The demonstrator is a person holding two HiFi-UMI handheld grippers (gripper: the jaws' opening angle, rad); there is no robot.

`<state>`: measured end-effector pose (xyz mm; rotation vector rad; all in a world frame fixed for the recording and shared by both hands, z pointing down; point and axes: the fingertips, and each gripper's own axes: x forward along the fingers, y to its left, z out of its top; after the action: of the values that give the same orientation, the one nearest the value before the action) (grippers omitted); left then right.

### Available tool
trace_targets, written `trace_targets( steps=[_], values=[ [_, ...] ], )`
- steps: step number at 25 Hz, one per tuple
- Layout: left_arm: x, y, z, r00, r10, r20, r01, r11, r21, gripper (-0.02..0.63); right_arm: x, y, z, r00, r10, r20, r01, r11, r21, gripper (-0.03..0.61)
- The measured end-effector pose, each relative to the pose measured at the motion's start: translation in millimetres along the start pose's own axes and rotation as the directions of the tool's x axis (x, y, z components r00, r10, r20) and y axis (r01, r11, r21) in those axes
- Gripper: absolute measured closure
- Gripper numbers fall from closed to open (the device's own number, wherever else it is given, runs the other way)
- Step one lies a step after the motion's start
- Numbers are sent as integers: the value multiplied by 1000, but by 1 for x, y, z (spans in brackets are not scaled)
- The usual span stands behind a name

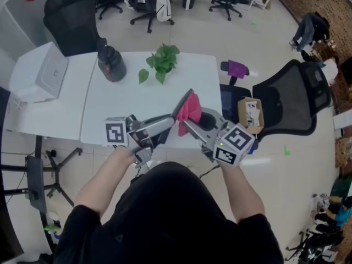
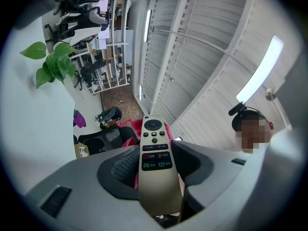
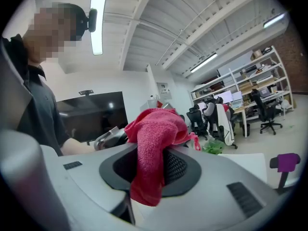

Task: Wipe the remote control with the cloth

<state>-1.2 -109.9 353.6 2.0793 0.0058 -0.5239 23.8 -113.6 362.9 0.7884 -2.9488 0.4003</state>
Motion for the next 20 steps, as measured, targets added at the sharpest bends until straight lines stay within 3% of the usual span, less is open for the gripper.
trace_targets(
  steps=[4,9,12,13,15,16,18,20],
  values=[
    [0,4,-15,997,26,-70,-23,999,42,403,-13,-22,11,997,-73,40,72,997,13,471],
    [-1,11,-11,995,79,-58,-71,990,122,403,-22,-26,14,990,-134,52,135,991,-5,471],
    [-12,37,-1,974,228,-7,-219,944,249,403,-31,-28,5,977,-214,20,215,975,-57,471],
    [-18,50,3,952,306,18,-298,909,293,403,-34,-28,1,971,-239,2,239,967,-84,471],
    [-35,81,10,874,482,68,-469,796,383,403,-37,-25,-10,960,-278,-27,272,953,-134,471],
    [-46,99,13,817,569,94,-550,720,422,403,-38,-23,-15,956,-291,-40,282,948,-151,471],
    [-70,135,19,678,721,143,-687,554,470,403,-39,-18,-28,946,-313,-81,296,940,-173,471],
    [-94,168,21,546,819,175,-773,411,484,403,-41,-15,-40,932,-340,-122,315,930,-189,471]
  ],
)
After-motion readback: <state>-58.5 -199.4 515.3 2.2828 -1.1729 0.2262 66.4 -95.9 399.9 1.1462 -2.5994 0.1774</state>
